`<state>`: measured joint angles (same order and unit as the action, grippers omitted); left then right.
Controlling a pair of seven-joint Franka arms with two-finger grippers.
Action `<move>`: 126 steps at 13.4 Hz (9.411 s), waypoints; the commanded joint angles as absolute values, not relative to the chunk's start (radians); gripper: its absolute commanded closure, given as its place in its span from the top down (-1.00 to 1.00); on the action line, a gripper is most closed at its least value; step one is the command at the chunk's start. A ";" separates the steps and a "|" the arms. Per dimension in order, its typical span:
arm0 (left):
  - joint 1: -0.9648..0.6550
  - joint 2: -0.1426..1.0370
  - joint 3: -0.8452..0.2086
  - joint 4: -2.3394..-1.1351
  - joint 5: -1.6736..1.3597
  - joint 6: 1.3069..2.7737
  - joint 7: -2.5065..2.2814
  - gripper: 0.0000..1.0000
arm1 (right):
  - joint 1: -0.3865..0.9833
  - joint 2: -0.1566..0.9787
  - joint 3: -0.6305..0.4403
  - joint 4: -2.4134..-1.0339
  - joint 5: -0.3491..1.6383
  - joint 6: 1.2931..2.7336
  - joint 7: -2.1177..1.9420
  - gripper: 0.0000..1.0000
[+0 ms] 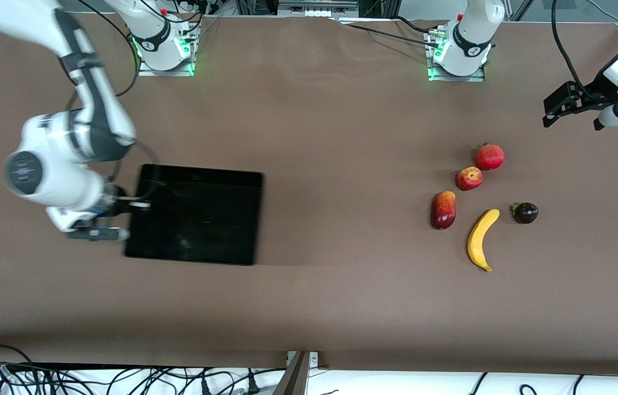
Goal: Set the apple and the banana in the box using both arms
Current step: 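Push the black box with the right gripper toward the fruit, then draw the right gripper back away from the black box, then reach the left gripper over the small red apple, then lower the left gripper and close it on the red apple, then lift the red apple and carry it over the black box, then lower the apple into the box and open the left gripper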
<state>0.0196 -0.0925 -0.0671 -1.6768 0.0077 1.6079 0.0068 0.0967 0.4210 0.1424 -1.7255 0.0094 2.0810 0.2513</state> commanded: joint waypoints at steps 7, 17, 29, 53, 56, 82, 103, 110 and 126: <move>0.021 -0.063 -0.066 -1.623 0.020 1.595 0.000 1.00 | 0.556 0.638 0.132 -1.490 0.207 2.147 0.558 -1.00; 0.023 -0.063 -0.064 -1.621 0.018 1.594 0.000 1.00 | 0.698 0.750 0.089 -1.480 0.092 2.358 0.677 0.99; 0.029 -0.057 -0.063 -1.601 0.017 1.591 0.012 1.00 | 0.551 0.357 -0.193 -1.476 0.100 1.791 0.355 1.00; 0.018 -0.063 -0.089 -1.776 0.017 1.712 -0.023 1.00 | 0.278 0.218 -0.313 -1.388 -0.015 1.457 -0.072 1.00; 0.020 -0.023 -0.089 -1.787 0.018 1.770 -0.023 1.00 | 0.097 0.126 -0.151 -1.481 -0.034 1.468 -0.068 1.00; 0.034 0.339 -0.091 -2.295 0.020 2.441 0.034 0.93 | -0.017 0.054 -0.032 -1.605 -0.080 1.592 0.002 1.00; -0.357 0.463 -0.331 -1.790 -0.102 2.210 -0.579 -1.00 | 0.002 0.055 -0.040 -1.608 -0.066 1.546 0.015 1.00; -0.508 0.637 -0.203 -1.694 -0.054 2.263 -0.649 -1.00 | 0.002 0.063 -0.041 -1.606 -0.064 1.548 0.014 1.00; -0.419 0.476 -0.210 -1.718 -0.049 2.097 -0.646 1.00 | 0.002 0.063 -0.041 -1.608 -0.064 1.536 0.015 1.00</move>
